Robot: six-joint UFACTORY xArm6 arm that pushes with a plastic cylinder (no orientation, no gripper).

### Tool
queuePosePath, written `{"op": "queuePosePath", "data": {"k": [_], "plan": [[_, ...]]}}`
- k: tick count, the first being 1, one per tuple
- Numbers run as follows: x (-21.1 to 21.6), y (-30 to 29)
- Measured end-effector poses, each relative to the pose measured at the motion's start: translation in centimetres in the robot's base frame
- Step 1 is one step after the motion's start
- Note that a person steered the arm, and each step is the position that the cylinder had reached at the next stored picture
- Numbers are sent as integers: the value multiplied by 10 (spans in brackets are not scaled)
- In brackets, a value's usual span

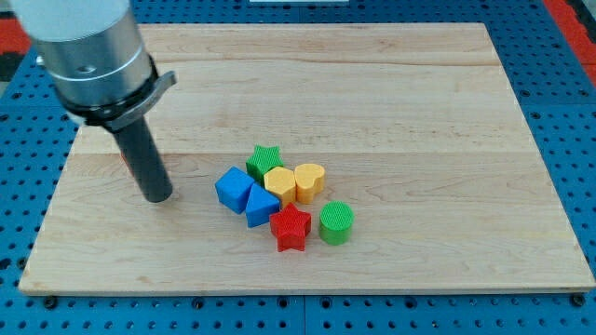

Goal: Drag the red circle to the top left side of the board

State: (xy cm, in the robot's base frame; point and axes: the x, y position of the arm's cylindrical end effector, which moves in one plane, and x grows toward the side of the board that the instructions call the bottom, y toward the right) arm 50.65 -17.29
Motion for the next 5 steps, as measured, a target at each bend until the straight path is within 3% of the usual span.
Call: {"op": "queuePosePath", "data": {"k": [2, 4, 5], "plan": [[-114, -26], [-91, -65], [-138, -67]]}}
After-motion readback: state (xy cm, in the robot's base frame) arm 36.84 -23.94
